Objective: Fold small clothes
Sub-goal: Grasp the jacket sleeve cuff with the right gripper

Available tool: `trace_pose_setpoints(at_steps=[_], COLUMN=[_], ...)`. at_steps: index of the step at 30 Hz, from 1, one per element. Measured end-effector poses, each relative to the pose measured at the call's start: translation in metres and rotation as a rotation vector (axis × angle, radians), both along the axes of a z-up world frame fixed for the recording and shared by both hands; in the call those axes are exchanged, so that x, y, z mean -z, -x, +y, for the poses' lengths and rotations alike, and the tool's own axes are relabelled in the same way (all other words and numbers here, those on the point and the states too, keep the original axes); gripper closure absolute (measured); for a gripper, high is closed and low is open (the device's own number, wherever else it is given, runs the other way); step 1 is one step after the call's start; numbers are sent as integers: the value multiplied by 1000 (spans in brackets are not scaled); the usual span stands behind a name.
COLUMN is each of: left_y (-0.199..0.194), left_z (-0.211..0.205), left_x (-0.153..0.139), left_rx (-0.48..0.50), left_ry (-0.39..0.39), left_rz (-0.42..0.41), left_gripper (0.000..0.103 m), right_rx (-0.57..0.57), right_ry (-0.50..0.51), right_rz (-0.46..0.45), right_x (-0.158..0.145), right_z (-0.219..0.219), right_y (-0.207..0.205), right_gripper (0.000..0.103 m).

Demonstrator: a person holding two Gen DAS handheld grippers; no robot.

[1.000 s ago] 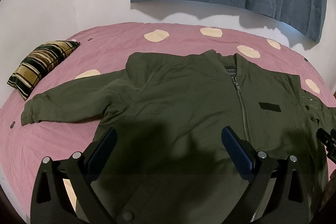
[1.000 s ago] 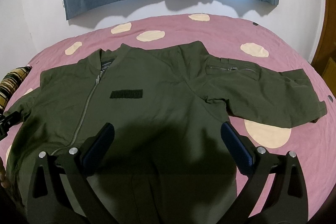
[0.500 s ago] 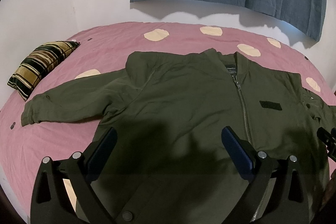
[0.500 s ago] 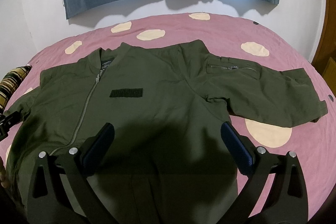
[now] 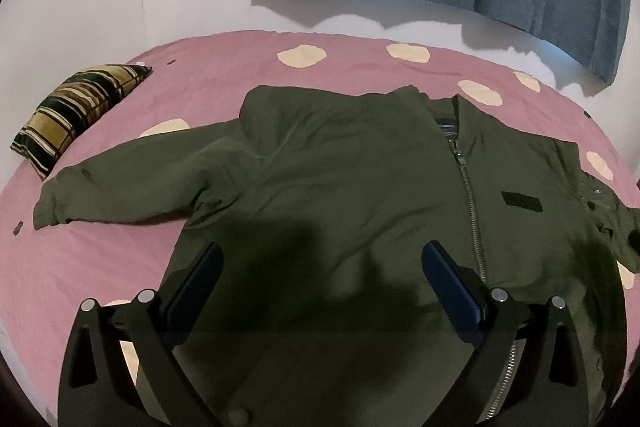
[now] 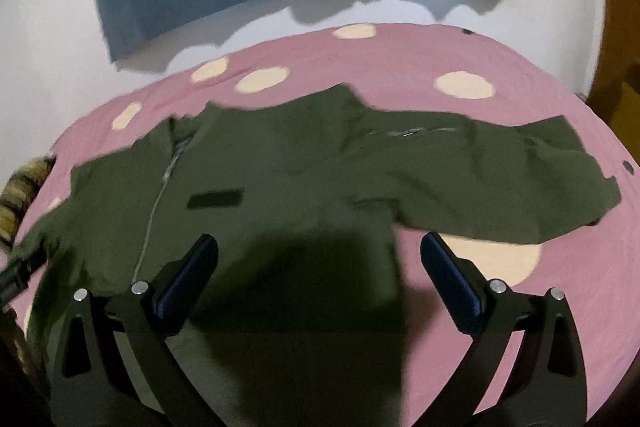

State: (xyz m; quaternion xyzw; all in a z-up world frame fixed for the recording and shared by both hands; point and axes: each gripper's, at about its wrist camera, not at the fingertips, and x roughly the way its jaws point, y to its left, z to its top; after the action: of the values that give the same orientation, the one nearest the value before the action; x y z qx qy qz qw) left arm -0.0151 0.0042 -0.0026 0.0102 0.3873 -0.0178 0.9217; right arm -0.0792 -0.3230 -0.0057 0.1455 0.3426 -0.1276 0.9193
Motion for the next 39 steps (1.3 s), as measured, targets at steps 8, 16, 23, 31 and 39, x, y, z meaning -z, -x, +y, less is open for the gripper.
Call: trace_pose_setpoints(at_steps=[8, 16, 23, 31, 39], left_y=[-13, -26, -28, -27, -25], left_z=[7, 4, 0, 2, 13], left_x=[11, 19, 22, 21, 16], left_rx=[-22, -43, -46, -43, -58], left_ry=[9, -18, -42, -44, -20], left_rz=[29, 61, 76, 80, 58], left_gripper=[4, 4, 4, 4, 4], right_rx=[296, 676, 662, 665, 705], right_ry=[-230, -560, -571, -481, -469], right_rz=[-95, -133, -95, -117, -153], right_x=[-1, 61, 71, 62, 38], right_z=[-153, -313, -328, -341, -355], right_y=[52, 113, 91, 105, 119], right_gripper=[2, 35, 55, 88, 89])
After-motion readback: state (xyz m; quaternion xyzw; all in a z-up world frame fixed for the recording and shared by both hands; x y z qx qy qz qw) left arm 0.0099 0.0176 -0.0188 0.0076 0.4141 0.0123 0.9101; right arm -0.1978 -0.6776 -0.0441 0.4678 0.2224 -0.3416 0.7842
